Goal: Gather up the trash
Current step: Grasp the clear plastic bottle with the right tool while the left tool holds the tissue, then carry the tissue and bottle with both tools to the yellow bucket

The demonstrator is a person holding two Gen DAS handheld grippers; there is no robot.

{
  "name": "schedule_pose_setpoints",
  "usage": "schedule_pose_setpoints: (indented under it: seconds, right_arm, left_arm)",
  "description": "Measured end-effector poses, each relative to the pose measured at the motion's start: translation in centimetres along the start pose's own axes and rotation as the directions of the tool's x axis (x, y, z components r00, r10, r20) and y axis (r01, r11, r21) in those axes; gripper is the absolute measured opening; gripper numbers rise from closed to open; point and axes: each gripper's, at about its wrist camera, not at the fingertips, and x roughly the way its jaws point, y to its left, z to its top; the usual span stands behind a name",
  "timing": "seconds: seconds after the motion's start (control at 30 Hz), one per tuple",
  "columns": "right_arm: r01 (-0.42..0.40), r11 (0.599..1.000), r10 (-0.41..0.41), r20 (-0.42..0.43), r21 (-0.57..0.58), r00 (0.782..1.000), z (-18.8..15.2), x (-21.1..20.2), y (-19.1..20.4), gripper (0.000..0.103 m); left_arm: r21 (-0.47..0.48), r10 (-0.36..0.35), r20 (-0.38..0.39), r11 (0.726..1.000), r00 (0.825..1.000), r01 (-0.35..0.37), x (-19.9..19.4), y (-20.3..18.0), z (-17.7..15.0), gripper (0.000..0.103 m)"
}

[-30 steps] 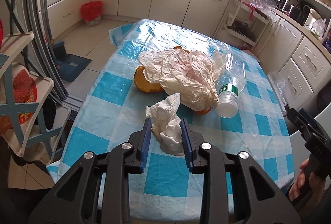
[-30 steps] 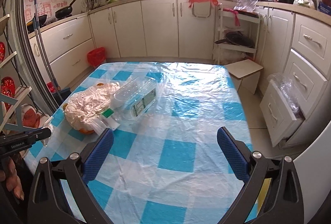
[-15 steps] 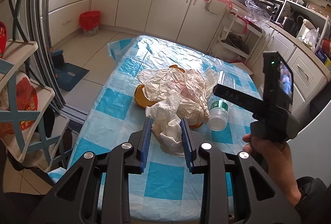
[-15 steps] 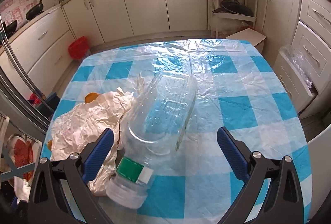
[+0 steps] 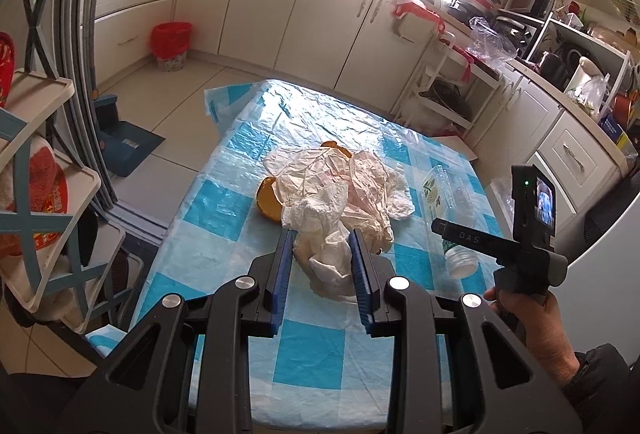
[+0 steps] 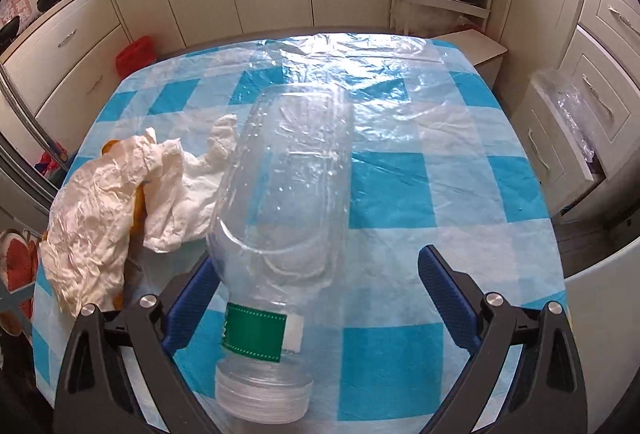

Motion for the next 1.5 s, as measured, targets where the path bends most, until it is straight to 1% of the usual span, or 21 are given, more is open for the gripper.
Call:
schedule_pose_setpoints:
  seconds: [0.1,0.2,0.3,0.33,0.4,0.47,0.63,0.83,0.93,1.0,1.23,1.5]
  right_arm:
    - [0.008,1.000,-0.008,0.007,0.017,1.000,0.2,-0.2,-0.7,0.094]
    - [0.005,1.000,-0.006,0.042,0.031,0.999,1.0,-0.3,0.0,0.094]
    - [0.020,1.000,-0.019,0.061,-0.015,0.998,1.6,0.2,1.6,0.094]
    - [0.025,0.999,-0.023,0.063,-0.029,0.998,1.6,0.5,2.0,0.084]
    - [0.020,0.999,-0.017,0.062,-0.040,0.998,1.4,0.7,2.2,0.057]
    - [-0.002,1.000,0.004,0.068,-0.026,0.998,1.2,0.5,1.8,0.057]
    - [-0.031,0.998,0.035,0.094,-0.047,0.995,-0.3,-1.6,0.0,0.057]
    - [-0.066,0.997,0.068,0.118,-0.027,0.991,-3.5,-4.9,-3.6,0.057]
    - [-0.092,0.996,0.090,0.133,0.012,0.987,-4.9,-5.9,-5.5,0.057]
    - [-0.112,0.993,0.106,0.146,0.032,0.984,-5.1,-6.3,-6.2,0.057]
    - [-0.142,0.990,0.137,0.183,0.014,0.973,-5.5,-7.3,-7.0,0.057]
    - [-0.134,0.991,0.131,0.201,-0.001,0.971,-6.4,-7.9,-8.2,0.057]
  left_arm:
    - [0.009,0.000,-0.004,1.000,1.000,0.000,0.2,-0.3,-0.1,0.027]
    - [0.026,0.005,-0.009,1.000,1.000,-0.005,0.5,-0.7,-0.3,0.027]
    - [0.040,0.011,-0.011,0.999,1.000,-0.010,0.7,-1.1,-0.4,0.027]
    - [0.042,0.012,-0.012,0.999,1.000,-0.012,0.7,-1.2,-0.3,0.027]
    - [0.045,0.015,-0.013,0.999,1.000,-0.015,0.8,-1.3,-0.3,0.027]
    - [0.044,0.016,-0.014,0.999,1.000,-0.015,0.8,-1.4,-0.3,0.027]
    - [0.058,0.011,-0.015,0.998,1.000,-0.010,1.0,-1.9,-0.4,0.027]
    - [0.097,0.002,-0.017,0.995,1.000,0.000,1.3,-3.2,-0.8,0.027]
    - [0.119,-0.009,-0.018,0.993,1.000,0.011,1.5,-4.1,-1.2,0.027]
    - [0.137,-0.014,-0.017,0.990,1.000,0.016,1.7,-4.9,-1.4,0.027]
    - [0.206,-0.035,-0.024,0.978,0.999,0.040,2.9,-8.0,-2.4,0.027]
    - [0.246,-0.041,-0.041,0.968,0.998,0.050,4.0,-10.7,-2.9,0.027]
